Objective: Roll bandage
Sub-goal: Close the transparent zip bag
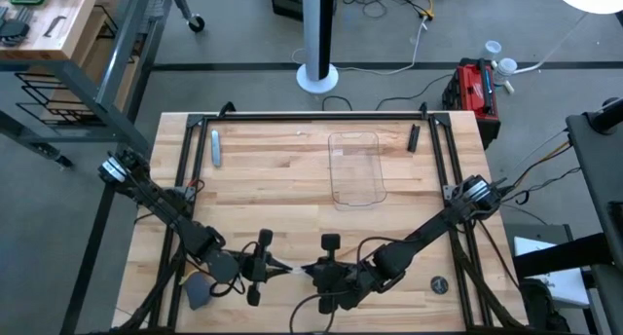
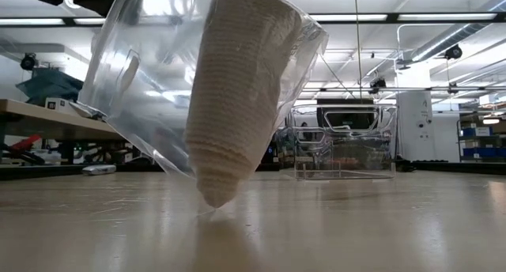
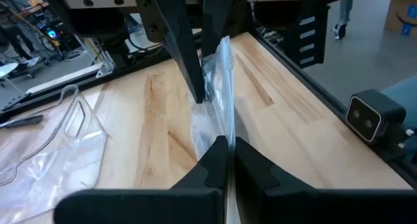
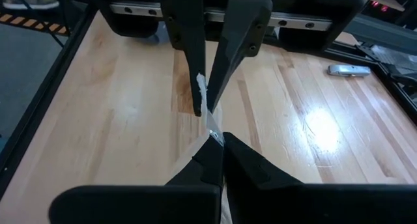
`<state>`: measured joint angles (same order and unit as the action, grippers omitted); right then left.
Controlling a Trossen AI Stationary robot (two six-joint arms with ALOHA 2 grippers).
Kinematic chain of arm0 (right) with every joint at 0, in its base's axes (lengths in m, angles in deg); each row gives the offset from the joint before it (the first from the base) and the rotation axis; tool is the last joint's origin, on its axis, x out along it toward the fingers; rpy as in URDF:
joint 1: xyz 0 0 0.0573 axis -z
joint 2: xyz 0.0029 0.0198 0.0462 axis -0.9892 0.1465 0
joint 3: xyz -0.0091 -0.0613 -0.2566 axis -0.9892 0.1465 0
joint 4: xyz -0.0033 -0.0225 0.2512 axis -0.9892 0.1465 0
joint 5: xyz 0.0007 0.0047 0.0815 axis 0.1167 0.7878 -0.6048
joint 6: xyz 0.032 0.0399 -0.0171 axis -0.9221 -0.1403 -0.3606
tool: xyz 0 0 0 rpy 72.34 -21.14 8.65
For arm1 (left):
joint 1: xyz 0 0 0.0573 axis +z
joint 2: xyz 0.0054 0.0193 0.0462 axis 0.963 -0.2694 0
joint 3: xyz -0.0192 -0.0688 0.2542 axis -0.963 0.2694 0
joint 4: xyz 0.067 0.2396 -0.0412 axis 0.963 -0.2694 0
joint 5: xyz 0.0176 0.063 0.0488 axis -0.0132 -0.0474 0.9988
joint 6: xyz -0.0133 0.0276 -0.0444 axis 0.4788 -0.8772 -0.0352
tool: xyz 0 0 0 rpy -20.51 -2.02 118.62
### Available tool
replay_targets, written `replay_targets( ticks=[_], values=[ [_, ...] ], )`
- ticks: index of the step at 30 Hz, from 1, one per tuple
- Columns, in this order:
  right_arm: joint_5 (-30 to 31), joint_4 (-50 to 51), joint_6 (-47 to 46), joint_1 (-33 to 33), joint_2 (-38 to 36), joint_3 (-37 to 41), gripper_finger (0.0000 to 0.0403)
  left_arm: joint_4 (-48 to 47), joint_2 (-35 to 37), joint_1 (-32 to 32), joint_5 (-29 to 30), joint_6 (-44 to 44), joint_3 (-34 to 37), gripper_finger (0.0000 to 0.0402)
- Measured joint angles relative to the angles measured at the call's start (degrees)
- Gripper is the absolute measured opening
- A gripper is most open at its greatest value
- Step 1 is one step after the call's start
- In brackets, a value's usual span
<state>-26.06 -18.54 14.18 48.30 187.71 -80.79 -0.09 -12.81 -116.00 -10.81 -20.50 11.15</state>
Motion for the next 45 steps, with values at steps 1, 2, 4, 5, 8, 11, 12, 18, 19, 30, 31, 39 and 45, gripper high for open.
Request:
replay_targets(
  ticks=[1,2,4,5,8,11,12,18,19,30,31,39,45],
  values=[
    [0.0,0.0,0.0,0.0,0.0,0.0,0.0000,-0.2,0.0,0.0,0.0,0.6,0.0,0.0005],
    [0.0,0.0,0.0,0.0,0.0,0.0,0.0000,-0.6,0.0,0.0,0.0,1.5,0.0,0.0009],
    [0.0,0.0,-0.5,-0.1,0.0,0.0,0.0000,-1.9,0.0,0.0,0.0,2.3,0.0,0.0019],
    [0.0,0.0,-0.5,-0.1,0.0,0.0,0.0000,-2.3,0.0,0.0,-0.1,2.5,0.0,0.0025],
    [0.0,0.0,-0.5,-0.1,0.0,0.0,0.0000,-2.6,0.0,0.0,-0.1,2.9,0.0,0.0037],
    [0.0,-0.1,-0.5,-0.1,0.0,0.0,0.0000,-2.6,0.0,-0.1,0.0,2.6,0.0,0.0023],
    [0.0,-0.1,-0.5,-0.1,0.0,0.0,0.0000,-2.6,0.0,-0.1,-0.1,2.3,0.0,0.0012],
    [0.0,-0.1,-0.5,-0.1,0.0,0.0,0.0000,-3.0,0.0,-0.5,1.8,1.8,0.0,0.0003],
    [0.0,-0.1,-0.5,-0.1,0.0,0.0,0.0000,-3.5,0.0,-0.5,1.8,2.5,0.0,0.0008],
    [0.0,-0.1,-0.4,-0.1,0.0,0.1,0.0000,-7.5,0.0,-0.7,1.9,4.2,0.0,0.0005],
    [0.0,-0.1,-0.4,-0.1,0.0,0.1,0.0000,-7.5,0.0,-0.7,2.0,4.1,0.0,0.0004],
    [0.0,0.0,-0.4,-0.1,0.0,0.1,0.0000,-12.8,0.0,-0.7,1.3,8.3,0.0,0.0025],
    [0.0,-0.1,-0.5,-0.1,0.0,0.4,0.0000,-13.9,0.0,-0.8,1.6,8.6,0.0,0.0005]
  ],
)
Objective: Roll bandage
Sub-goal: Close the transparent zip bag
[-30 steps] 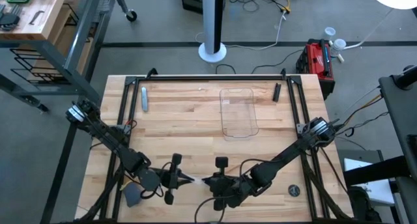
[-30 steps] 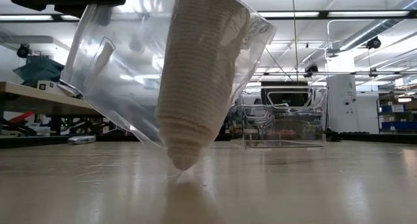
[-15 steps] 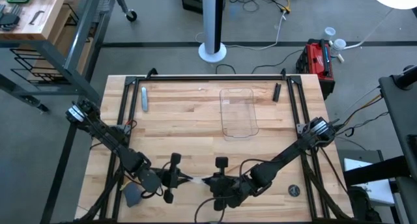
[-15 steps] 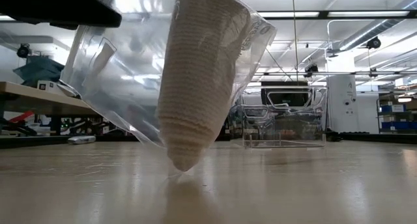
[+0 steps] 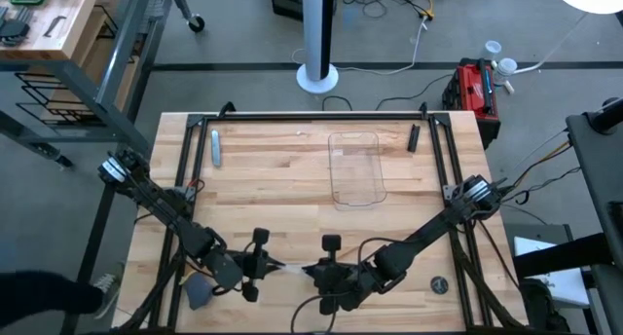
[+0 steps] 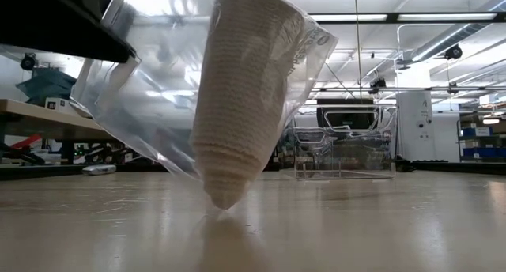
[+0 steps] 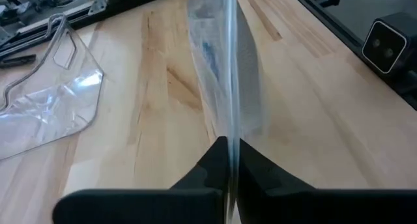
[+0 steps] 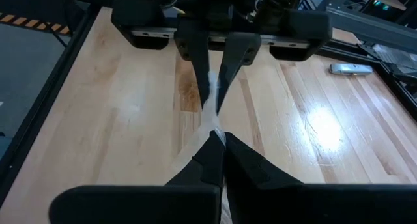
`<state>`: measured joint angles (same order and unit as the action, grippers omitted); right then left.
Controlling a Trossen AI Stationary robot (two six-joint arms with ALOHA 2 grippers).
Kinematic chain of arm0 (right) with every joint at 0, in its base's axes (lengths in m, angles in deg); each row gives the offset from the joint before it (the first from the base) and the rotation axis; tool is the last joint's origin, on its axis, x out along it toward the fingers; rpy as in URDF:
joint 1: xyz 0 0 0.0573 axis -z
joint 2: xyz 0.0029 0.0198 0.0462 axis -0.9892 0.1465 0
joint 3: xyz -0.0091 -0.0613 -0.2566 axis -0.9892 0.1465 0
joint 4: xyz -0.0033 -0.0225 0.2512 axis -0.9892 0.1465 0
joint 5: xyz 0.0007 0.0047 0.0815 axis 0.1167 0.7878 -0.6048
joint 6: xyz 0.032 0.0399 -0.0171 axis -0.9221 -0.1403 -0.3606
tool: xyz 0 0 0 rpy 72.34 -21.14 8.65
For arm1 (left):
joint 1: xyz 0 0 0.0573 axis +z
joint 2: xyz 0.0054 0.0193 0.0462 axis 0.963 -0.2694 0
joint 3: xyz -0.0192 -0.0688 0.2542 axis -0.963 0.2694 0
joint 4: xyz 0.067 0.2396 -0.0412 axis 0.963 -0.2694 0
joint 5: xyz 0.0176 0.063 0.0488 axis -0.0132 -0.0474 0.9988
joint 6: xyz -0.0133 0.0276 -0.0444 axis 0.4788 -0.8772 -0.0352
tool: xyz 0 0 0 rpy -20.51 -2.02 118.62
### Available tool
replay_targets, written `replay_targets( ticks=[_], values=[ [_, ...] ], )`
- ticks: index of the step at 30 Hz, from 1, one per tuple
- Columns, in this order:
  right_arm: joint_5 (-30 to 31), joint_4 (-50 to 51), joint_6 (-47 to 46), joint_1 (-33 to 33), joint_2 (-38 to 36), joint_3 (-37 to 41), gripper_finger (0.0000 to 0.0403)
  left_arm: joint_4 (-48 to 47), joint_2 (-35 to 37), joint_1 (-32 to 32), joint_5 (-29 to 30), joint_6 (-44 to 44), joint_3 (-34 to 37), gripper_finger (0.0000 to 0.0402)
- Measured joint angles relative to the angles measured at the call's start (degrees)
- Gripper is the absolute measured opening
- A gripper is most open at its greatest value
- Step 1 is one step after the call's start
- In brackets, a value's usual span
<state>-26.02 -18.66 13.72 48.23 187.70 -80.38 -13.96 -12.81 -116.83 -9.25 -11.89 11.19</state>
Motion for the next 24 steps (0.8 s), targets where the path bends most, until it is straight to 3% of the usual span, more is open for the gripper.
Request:
replay_targets(
  ticks=[10,19,24],
  values=[
    [0.0,0.0,-0.3,0.1,0.0,0.2,0.0000,-9.9,0.0,-0.2,-2.1,9.3,0.2,0.0012],
    [0.0,0.0,-0.4,0.1,0.0,0.2,0.0000,-9.4,0.0,-0.7,-1.1,10.5,1.0,0.0004],
    [0.1,0.0,-1.0,0.1,0.0,0.3,0.0000,-9.5,0.0,-0.8,2.5,11.9,1.3,0.0001]
  ],
)
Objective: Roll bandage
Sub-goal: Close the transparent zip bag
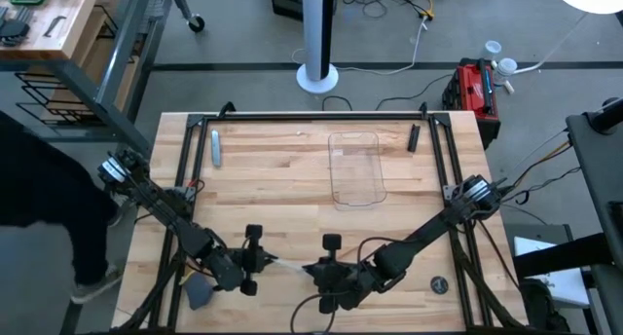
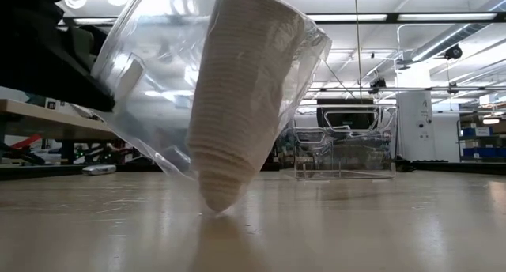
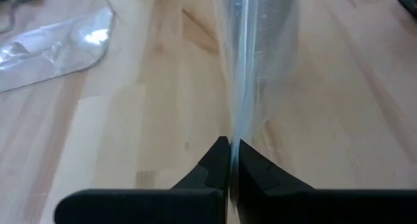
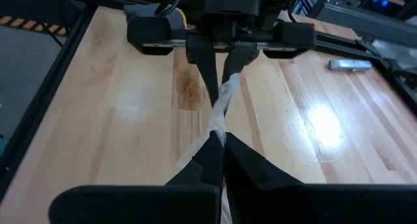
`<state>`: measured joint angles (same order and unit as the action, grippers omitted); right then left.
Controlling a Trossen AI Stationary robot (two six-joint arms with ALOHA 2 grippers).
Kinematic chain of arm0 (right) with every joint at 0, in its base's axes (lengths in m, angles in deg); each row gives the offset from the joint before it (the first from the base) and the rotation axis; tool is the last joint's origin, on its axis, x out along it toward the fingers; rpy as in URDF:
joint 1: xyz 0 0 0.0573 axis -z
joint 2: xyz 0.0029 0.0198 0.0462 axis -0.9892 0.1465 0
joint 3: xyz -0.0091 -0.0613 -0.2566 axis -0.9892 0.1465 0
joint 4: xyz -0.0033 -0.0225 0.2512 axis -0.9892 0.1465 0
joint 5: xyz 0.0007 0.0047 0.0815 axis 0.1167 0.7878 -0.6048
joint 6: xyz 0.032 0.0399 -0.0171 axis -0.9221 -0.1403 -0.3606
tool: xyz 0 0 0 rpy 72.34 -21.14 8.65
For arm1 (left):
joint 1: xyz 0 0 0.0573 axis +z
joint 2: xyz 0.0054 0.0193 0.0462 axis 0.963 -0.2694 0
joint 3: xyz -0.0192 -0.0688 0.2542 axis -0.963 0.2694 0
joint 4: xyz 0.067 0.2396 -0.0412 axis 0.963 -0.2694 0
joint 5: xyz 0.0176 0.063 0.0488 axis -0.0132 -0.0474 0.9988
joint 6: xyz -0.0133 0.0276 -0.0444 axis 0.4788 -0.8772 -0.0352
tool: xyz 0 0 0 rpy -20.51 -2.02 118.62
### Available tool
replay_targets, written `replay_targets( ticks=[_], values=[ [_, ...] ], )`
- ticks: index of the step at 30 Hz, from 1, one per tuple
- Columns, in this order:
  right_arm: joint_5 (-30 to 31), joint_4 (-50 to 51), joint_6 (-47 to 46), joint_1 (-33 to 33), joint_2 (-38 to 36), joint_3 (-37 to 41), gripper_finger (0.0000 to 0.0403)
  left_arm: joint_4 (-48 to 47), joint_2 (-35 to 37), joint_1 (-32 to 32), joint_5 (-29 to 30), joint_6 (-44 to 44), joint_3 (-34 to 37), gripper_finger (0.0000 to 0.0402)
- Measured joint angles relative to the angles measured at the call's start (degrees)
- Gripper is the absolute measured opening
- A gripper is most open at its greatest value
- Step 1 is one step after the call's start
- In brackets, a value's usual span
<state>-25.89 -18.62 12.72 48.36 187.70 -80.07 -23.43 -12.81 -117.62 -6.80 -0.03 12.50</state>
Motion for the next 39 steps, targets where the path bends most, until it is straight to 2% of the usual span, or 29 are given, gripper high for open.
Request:
replay_targets(
  ticks=[9,16,18,21,30,39],
  values=[
    [0.3,-0.3,-1.5,0.0,0.0,0.0,0.0012,-0.1,0.0,-0.3,0.6,-1.4,-2.3,0.0000],
    [0.2,-0.3,-0.6,0.0,0.0,0.0,0.0001,-0.1,0.0,-0.3,0.6,-1.6,-2.8,0.0000],
    [0.3,-0.3,-0.6,0.0,0.0,0.0,0.0001,-0.2,0.0,-0.4,-1.1,-0.9,-2.8,0.0001],
    [0.3,-0.2,-0.6,0.0,0.0,0.0,0.0001,-0.2,0.0,-0.6,-3.9,0.0,-2.8,0.0015],
    [0.4,0.3,-1.8,0.2,0.0,1.0,0.0000,-1.4,0.5,-0.6,-3.6,-0.1,-2.6,0.0081],
    [2.1,0.5,-4.2,1.1,0.0,3.2,0.0000,-1.5,0.6,-0.6,-0.8,-0.6,-2.5,0.0103]
  ],
)
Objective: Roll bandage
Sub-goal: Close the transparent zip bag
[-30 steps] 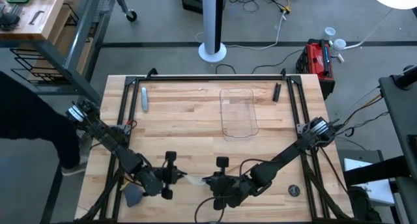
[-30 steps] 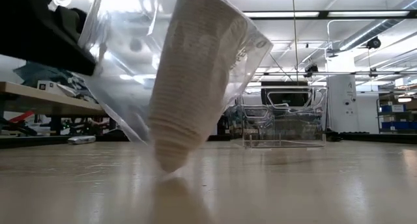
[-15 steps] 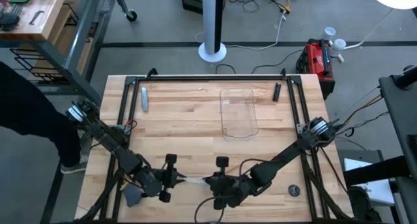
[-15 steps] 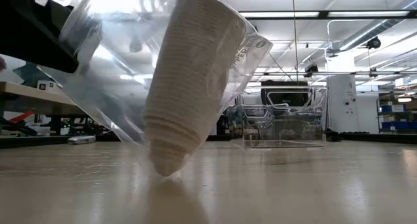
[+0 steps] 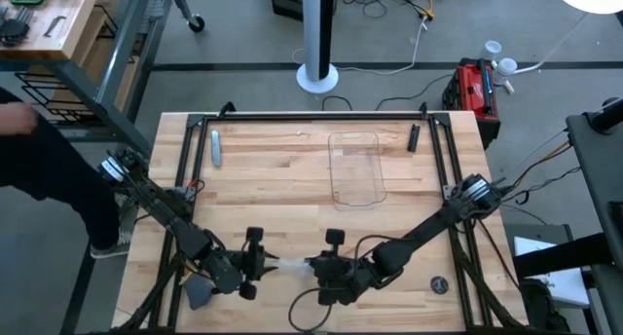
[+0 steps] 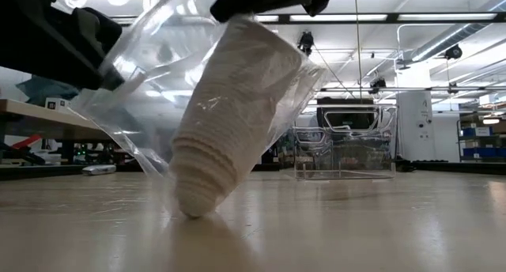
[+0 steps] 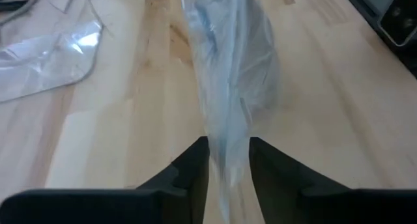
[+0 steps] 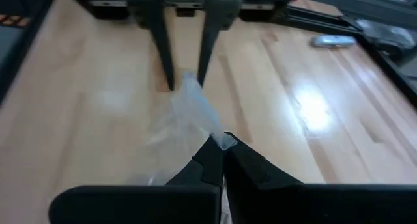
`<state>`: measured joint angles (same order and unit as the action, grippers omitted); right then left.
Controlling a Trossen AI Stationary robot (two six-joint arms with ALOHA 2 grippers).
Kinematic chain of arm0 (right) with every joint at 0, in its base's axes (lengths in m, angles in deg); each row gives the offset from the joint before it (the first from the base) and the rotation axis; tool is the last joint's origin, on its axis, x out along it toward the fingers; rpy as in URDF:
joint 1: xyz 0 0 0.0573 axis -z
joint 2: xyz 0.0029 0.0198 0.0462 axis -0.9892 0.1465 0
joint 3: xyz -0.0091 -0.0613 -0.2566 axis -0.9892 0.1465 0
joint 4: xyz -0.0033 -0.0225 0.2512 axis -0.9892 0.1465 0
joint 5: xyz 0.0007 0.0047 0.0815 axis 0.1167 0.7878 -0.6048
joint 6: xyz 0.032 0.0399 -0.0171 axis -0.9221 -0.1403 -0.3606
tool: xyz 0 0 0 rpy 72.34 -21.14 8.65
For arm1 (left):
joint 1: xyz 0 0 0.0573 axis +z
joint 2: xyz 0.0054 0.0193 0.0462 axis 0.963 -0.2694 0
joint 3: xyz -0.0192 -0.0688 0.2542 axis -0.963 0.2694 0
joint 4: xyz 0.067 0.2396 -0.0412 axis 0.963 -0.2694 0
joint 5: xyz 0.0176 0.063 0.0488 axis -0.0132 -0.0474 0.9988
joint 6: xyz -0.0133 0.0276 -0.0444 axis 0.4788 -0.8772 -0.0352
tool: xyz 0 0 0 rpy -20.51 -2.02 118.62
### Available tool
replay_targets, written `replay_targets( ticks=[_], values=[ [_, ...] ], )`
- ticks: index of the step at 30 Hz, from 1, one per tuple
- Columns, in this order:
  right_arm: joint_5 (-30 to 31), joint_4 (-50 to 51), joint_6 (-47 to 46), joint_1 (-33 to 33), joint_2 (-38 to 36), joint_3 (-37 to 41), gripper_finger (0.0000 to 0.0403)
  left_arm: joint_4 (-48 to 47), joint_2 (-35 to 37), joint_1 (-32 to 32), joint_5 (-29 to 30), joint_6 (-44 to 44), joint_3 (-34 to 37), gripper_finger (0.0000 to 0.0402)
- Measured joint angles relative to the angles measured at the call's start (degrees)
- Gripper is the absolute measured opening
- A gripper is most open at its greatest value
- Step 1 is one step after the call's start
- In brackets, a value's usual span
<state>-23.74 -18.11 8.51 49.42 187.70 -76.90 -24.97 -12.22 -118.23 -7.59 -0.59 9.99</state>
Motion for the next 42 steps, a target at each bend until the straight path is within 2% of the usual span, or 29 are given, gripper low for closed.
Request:
replay_targets(
  ticks=[9,13,20,27,32,42],
  values=[
    [1.6,1.7,-2.7,0.4,0.0,0.4,0.0000,-0.4,0.0,0.0,9.3,-0.1,0.0,0.0090],
    [2.8,6.5,-6.6,0.5,0.0,0.4,0.0000,-0.2,0.1,0.0,10.8,0.0,0.0,0.0082],
    [2.7,6.8,-8.3,0.6,0.0,0.5,0.0000,1.8,0.1,0.1,10.9,-0.1,0.0,0.0079],
    [-0.7,1.2,-3.7,0.5,0.0,0.5,0.0000,14.7,0.1,1.7,11.0,-9.6,0.0,0.0099],
    [-0.9,1.1,-2.4,0.3,0.0,0.5,0.0000,16.7,0.1,1.7,10.8,-11.4,0.0,0.0114],
    [-5.2,-4.1,6.3,-0.1,0.0,0.5,0.0000,24.3,-0.4,2.0,1.2,-15.9,0.0,0.0133]
  ],
)
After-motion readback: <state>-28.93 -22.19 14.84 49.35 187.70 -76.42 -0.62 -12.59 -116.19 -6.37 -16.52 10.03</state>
